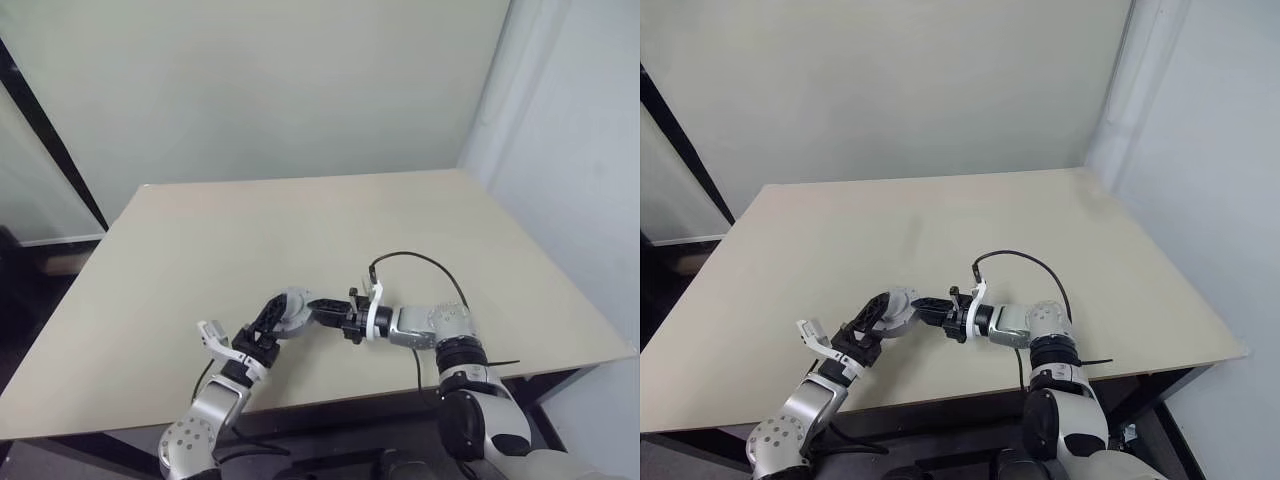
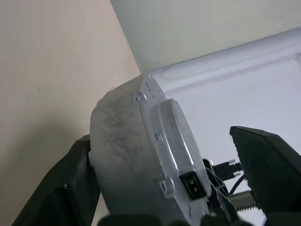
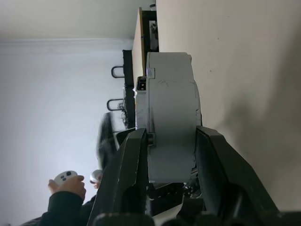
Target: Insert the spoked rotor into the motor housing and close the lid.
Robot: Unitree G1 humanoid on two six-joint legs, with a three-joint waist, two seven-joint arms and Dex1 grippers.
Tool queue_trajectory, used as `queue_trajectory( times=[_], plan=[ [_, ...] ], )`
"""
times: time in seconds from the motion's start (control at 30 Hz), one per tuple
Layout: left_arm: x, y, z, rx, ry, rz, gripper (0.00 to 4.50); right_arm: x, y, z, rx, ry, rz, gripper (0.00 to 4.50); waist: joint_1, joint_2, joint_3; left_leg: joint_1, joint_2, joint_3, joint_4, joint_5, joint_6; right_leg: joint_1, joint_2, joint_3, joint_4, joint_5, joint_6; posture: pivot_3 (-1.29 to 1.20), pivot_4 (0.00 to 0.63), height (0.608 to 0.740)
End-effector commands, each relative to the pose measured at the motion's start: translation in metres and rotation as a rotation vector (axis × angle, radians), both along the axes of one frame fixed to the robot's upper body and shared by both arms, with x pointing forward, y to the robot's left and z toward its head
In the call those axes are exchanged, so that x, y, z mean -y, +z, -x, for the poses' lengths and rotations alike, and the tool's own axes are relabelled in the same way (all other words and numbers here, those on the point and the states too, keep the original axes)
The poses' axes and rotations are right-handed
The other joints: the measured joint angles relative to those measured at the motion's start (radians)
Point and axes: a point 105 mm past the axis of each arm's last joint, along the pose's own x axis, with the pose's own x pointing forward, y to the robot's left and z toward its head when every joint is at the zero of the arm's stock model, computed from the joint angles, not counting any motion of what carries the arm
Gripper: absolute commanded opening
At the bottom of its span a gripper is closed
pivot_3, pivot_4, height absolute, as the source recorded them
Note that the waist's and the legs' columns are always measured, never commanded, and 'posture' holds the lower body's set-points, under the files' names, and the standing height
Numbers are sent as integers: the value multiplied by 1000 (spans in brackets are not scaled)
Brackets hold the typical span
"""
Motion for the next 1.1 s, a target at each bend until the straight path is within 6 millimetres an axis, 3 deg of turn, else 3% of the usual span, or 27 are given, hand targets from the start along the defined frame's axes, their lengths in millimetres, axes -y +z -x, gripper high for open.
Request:
queue_trajectory(
  times=[0.03,0.13,0.4,0.57,0.87,0.9,1.1],
  plan=[
    [6,13,-2,53,-18,37,2939,-20,25,4,47,29,-123,1197,0,0,0,0,0,0,0,0,0,0,0,0,0,0,0,0,0,740],
    [10,15,0,50,-30,35,2268,-19,24,4,42,30,-120,1197,0,0,0,0,0,0,0,0,0,0,0,0,0,0,0,0,0,740],
    [16,22,0,59,-42,37,2242,-21,24,6,119,32,-92,1196,0,0,0,0,0,0,0,0,0,0,0,0,0,0,0,0,0,740],
    [17,25,-2,66,-30,38,2225,-18,14,-4,186,-48,-12,1196,0,0,0,0,0,0,0,0,0,0,0,0,0,0,0,0,0,740],
    [12,30,-7,89,19,51,2001,-17,18,-8,203,-69,-35,4301,5,-1,0,-1,-1,-1,1,0,0,0,0,0,0,0,0,0,0,740],
    [11,30,-8,90,25,51,2000,-17,17,-8,195,-69,-33,4500,5,-1,0,-1,-1,-1,1,0,0,0,0,0,0,0,0,0,0,740],
    [3,31,-12,98,75,29,1997,-15,13,-10,231,-76,17,4500,8,-1,0,-1,-1,-1,1,0,0,0,0,0,0,0,0,0,0,740]
  ],
)
